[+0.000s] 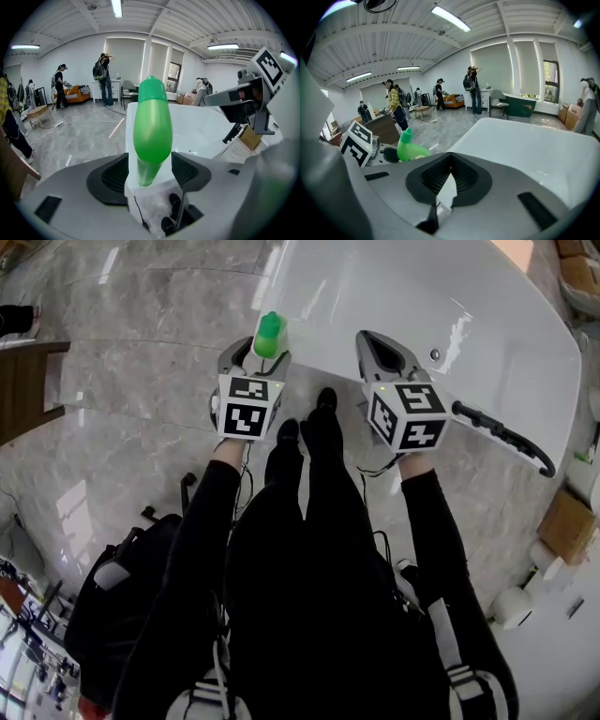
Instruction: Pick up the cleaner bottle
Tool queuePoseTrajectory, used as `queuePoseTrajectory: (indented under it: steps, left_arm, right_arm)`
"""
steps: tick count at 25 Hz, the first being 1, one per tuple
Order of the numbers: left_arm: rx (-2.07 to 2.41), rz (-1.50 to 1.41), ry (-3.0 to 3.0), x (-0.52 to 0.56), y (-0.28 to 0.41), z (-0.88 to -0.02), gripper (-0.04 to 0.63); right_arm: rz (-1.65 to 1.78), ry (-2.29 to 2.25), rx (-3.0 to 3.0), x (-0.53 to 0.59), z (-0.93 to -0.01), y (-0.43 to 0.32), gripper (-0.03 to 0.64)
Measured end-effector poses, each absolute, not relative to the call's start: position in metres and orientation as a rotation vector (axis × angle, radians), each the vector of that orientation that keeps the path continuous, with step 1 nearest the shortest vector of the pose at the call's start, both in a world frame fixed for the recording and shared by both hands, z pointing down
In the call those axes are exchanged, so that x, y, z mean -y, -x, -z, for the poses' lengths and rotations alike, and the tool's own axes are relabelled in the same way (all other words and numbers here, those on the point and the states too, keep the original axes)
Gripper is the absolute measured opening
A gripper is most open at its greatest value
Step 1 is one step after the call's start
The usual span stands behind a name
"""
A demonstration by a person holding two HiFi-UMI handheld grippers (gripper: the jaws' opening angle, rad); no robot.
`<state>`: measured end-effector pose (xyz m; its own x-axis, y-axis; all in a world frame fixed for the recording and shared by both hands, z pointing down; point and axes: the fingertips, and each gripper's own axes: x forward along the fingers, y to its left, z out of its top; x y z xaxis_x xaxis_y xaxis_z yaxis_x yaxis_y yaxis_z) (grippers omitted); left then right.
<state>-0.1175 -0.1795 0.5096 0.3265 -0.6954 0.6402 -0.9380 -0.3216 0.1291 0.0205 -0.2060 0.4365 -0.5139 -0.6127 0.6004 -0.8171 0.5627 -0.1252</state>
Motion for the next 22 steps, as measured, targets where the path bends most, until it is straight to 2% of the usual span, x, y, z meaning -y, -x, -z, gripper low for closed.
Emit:
queuePoseTrajectory:
  steps: [22]
  left_arm:
    - [1.667, -0.535, -2.085, 0.197, 0.122, -0.572, 0.287]
  right_arm:
    - [-0.621, -1.065, 2.273, 0.219, -0.481, -0.02, 0.002]
